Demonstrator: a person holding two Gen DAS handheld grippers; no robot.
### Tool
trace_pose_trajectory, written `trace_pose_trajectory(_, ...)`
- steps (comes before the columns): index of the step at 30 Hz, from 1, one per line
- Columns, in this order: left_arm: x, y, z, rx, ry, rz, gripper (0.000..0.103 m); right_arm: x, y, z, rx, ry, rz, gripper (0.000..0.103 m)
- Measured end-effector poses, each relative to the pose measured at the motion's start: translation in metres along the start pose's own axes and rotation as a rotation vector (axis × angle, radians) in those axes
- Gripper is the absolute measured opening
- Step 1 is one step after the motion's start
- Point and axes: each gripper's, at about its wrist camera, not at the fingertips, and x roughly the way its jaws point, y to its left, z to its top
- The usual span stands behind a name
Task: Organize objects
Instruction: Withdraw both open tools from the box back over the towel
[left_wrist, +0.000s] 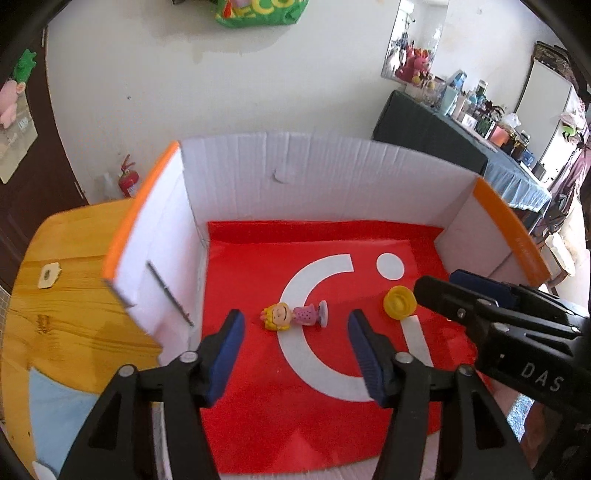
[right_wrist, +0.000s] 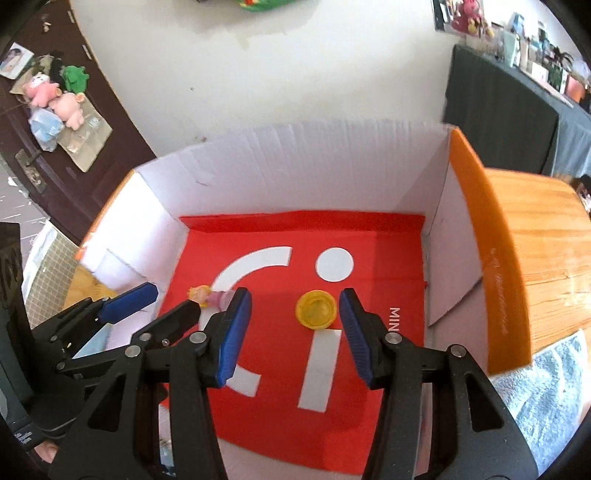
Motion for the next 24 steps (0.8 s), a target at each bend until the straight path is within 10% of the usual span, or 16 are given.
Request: trace_pose_trajectory(24,-0.078,0.001,-0.041,0.014,-0.155,0.066,0.088,-0.072,0.022,-0.048,-0.052,-0.139,0.058,0.070)
